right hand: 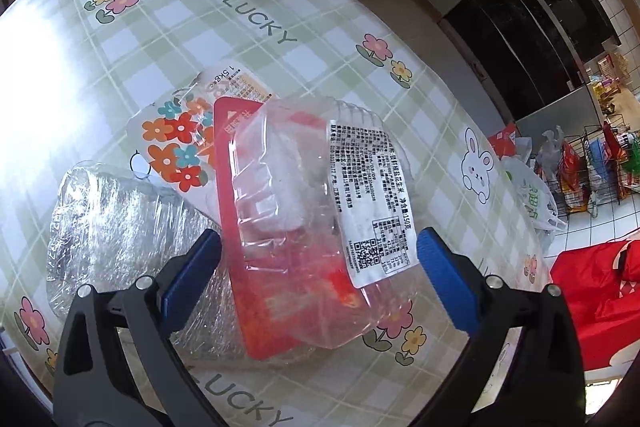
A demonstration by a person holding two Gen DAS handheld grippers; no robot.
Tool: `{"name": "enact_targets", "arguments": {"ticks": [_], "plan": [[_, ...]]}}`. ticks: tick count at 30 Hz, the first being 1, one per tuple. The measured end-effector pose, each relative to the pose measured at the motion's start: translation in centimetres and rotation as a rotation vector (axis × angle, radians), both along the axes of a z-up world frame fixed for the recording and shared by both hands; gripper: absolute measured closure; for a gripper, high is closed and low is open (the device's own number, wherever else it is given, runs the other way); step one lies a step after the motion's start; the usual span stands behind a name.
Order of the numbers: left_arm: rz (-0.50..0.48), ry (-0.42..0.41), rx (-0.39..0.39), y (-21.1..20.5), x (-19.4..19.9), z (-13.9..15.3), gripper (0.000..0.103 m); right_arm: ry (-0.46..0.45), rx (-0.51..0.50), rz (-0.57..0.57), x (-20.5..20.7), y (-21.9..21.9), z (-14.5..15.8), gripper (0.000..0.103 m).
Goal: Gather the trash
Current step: 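Grasp the red-edged clear plastic box with the right tool and lift it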
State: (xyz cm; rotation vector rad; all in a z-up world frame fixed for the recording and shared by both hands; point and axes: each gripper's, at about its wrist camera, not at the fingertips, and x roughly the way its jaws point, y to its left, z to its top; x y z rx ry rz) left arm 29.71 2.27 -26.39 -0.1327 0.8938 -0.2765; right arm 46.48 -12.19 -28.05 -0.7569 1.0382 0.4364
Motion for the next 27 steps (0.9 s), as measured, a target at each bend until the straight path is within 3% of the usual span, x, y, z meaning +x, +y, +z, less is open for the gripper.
{"name": "enact_targets", "arguments": {"ticks": [10,15,22,24,27], "plan": [[-0.001,0.001,0.003,0.0,-0.2,0.0,0.006,0.06,0.073,-0.056,0.5,-0.7,0.1,0.022],[-0.012,-0.006,0.022,-0.2,-0.3,0.0,0.006,0.048,0.131,-0.058,-0.3,-1.7,2.0,0.043],[-0.045,-0.016,0.051,-1.2,-0.3,0.4,0.006,0.07,0.312,-0.172,-0.9,-6.7,5.4,0.052],[-0.053,-0.016,0.057,-1.5,-0.4,0.4,0.006,0.07,0.371,-0.205,-1.2,-8.3,6.2,0.058],[-0.073,-0.016,0.077,-2.1,-0.4,0.4,0.006,0.108,0.473,-0.271,-1.8,-11.0,6.8,0.058]]}}
